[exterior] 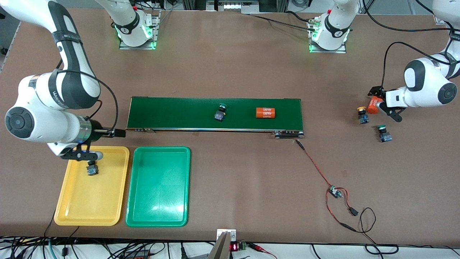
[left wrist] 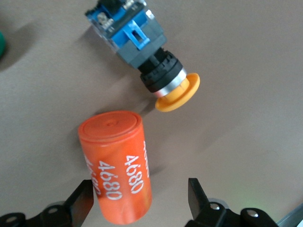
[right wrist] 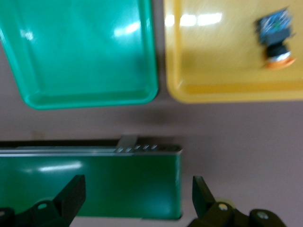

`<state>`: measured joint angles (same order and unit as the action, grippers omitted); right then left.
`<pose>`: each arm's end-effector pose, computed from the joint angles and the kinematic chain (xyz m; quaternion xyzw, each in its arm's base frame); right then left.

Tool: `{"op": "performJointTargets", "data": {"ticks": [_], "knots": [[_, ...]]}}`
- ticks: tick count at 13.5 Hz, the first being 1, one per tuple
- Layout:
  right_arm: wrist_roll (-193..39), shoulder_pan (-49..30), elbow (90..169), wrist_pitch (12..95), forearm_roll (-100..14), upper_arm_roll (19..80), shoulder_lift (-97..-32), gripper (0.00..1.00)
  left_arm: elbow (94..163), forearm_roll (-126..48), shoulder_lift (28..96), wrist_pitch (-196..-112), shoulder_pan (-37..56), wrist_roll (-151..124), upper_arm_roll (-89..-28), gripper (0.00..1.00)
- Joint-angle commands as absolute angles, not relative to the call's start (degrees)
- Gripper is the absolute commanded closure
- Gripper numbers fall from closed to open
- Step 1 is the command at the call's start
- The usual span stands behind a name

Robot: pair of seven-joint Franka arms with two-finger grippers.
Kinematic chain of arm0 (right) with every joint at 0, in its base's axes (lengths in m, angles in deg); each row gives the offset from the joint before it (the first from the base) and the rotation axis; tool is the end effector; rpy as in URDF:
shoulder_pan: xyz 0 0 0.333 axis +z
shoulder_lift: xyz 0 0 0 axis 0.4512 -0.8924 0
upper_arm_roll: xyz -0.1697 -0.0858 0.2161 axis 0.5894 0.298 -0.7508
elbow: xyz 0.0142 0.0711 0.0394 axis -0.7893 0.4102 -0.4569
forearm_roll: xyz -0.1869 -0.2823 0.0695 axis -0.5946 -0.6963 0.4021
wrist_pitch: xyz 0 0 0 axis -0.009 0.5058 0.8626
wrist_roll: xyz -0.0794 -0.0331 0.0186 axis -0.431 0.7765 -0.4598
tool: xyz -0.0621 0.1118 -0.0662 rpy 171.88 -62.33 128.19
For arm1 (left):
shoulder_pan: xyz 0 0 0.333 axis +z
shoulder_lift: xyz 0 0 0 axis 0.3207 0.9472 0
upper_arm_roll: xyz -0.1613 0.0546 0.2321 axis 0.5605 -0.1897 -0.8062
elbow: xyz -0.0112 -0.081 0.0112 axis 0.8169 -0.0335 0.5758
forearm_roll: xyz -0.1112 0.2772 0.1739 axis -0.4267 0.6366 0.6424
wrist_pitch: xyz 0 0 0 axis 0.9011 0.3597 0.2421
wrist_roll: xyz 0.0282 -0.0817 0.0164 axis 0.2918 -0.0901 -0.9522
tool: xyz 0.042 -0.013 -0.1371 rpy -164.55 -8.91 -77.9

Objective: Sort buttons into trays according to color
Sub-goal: 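Move the right gripper to the belt button while the left carries the battery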

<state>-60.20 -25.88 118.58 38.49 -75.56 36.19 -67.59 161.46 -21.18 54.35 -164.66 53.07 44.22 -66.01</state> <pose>0.5865 0.0886 0.3350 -0.9902 0.0424 0.1261 0.0423 0.3897 0.1751 0.1629 0.9346 -0.2928 -0.1734 0.1038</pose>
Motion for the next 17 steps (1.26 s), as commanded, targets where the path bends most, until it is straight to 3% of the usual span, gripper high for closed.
{"op": "performJointTargets", "data": {"ticks": [1, 6, 9, 10, 13, 17], "knots": [[-54.89, -22.53, 120.61, 36.25, -73.5, 36.56, -65.69, 0.0, 161.86, -22.2, 54.56, -167.37, 53.86, 48.01, -65.52, 0.25], [-54.44, -20.76, 133.59, 41.94, -67.79, 36.47, -57.79, 0.0, 162.04, -22.2, 56.66, -172.55, 55.09, 53.1, -65.53, 0.51], [-50.59, -17.78, 141.07, 48.44, -67.79, 36.21, -53.66, 0.0, 162.04, -22.2, 56.06, -173.27, 55.09, 54.7, -65.53, 0.84], [-48.39, -16.55, 143.35, 50.73, -67.79, 36.12, -52.51, 0.0, 161.95, -22.2, 54.23, -171.96, 55.0, 54.7, -65.52, 0.89], [-39.96, -15.48, 145.31, 55.05, -68.14, 32.53, -51.8, 0.0, 161.43, -22.2, 45.8, -167.13, 48.53, 54.44, -65.17, 1.0], [-34.94, -14.78, 146.54, 59.27, -71.55, 28.75, -52.32, 0.0, 160.29, -22.2, 39.54, -163.35, 36.58, 59.51, -63.69, 1.0]]}}
